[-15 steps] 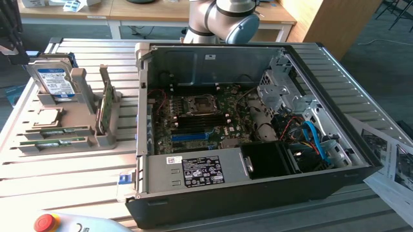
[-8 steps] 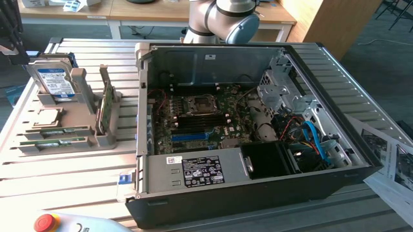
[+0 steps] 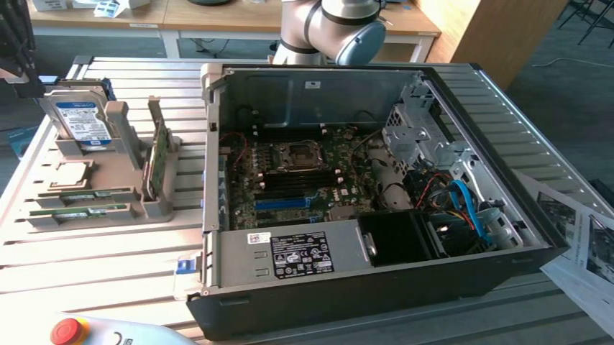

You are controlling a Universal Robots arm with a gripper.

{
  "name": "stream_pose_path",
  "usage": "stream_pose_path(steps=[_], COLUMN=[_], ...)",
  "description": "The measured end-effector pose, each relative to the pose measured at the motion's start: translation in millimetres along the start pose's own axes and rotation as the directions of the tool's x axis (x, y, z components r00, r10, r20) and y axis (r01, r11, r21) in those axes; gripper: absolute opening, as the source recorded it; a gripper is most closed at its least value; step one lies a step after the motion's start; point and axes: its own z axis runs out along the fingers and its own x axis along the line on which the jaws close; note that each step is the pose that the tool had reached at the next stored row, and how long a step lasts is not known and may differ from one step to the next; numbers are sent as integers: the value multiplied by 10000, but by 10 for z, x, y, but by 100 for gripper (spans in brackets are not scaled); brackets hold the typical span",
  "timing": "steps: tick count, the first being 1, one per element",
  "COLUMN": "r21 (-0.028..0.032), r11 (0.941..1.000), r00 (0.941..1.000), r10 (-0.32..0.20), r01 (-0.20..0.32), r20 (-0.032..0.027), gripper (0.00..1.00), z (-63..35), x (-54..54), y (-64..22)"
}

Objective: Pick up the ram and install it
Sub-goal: 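Pick up the ram and move it above insertion slot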

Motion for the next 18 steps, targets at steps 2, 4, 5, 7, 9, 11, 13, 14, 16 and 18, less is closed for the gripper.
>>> stream_pose_path(steps=[2, 4, 5, 7, 9, 11, 13, 14, 16, 18], r21=[3, 3, 4, 6, 11, 13, 16, 18, 21, 26], r11=[10000, 10000, 10000, 10000, 10000, 10000, 10000, 10000, 10000, 10000], r00=[10000, 10000, 10000, 10000, 10000, 10000, 10000, 10000, 10000, 10000], r10=[0, 1, 1, 0, 1, 1, 1, 1, 1, 0], r01=[0, -1, -1, 0, -1, -1, -1, -1, -1, 0], r20=[0, 0, 0, -1, 0, -1, -1, -1, -2, -2], gripper=[11, 11, 11, 11, 11, 11, 11, 11, 11, 11], z=[31, 61, 76, 103, 132, 161, 184, 193, 211, 230], x=[0, 0, 1, 1, 1, 2, 2, 2, 2, 3], y=[-1, -2, -2, -4, -5, -6, -7, -7, -8, -8])
